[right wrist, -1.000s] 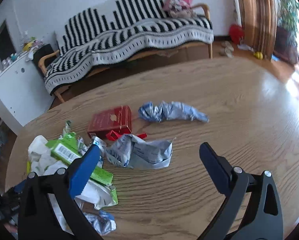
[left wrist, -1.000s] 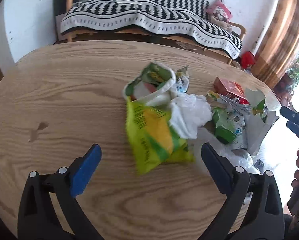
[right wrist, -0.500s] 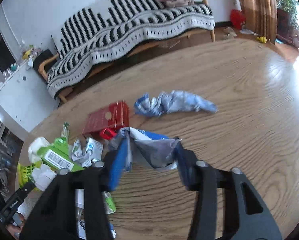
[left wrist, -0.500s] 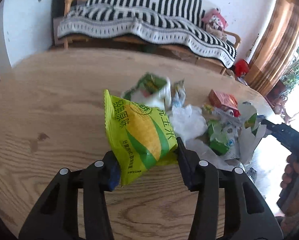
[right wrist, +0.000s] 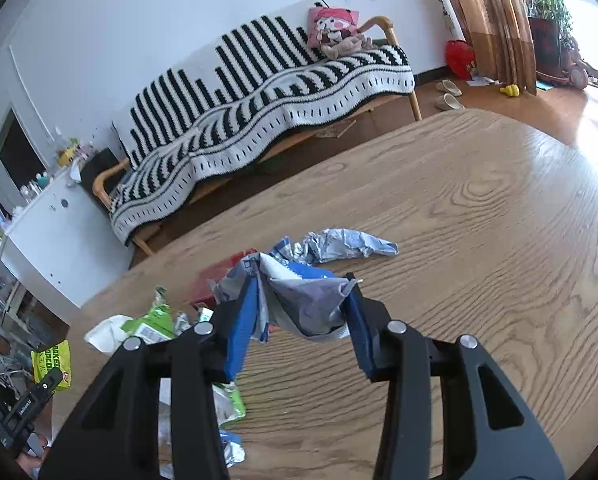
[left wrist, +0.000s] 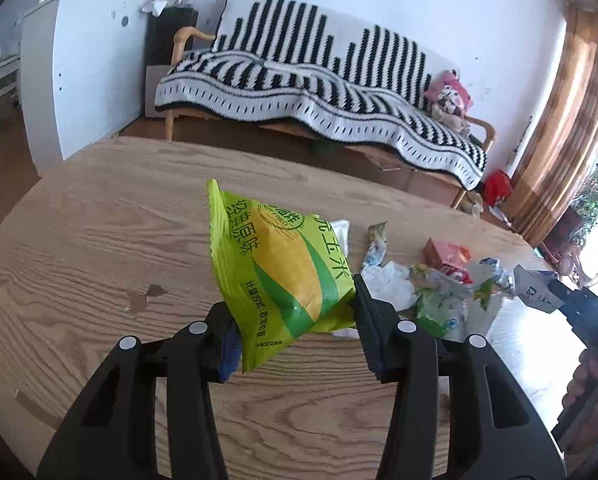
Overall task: Collect trash
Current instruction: 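Carry both items to the black bin and open both grippers over it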
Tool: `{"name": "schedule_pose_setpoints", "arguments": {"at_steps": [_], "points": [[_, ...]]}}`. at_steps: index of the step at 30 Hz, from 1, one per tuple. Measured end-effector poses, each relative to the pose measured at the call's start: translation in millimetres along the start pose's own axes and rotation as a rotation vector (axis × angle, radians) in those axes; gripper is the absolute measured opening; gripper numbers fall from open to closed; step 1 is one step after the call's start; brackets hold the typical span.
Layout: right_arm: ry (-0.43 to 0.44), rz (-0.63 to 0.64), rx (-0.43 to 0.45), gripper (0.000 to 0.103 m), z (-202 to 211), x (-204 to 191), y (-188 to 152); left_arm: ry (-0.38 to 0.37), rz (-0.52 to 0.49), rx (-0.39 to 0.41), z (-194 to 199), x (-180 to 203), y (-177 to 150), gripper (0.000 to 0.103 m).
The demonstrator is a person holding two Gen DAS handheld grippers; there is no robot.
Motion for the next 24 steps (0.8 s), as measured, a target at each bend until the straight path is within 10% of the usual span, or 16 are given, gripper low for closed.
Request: {"name": "schedule_pose_setpoints", "arguments": {"at_steps": [24], "points": [[-0.038,0.003,0.04,0.041,4,4,7,-0.022,-0.016,-0.031,-12,4,-4,0.047]]}}
Point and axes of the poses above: each gripper's, at about its wrist camera, not at the fingertips, and z roughly against the way its jaws point, x to its right, y to its top, the point moved 4 cm from there along -z, roughly the way its jaws point, and after that the axes turned 15 degrees about -y, right-handed, at the moved point
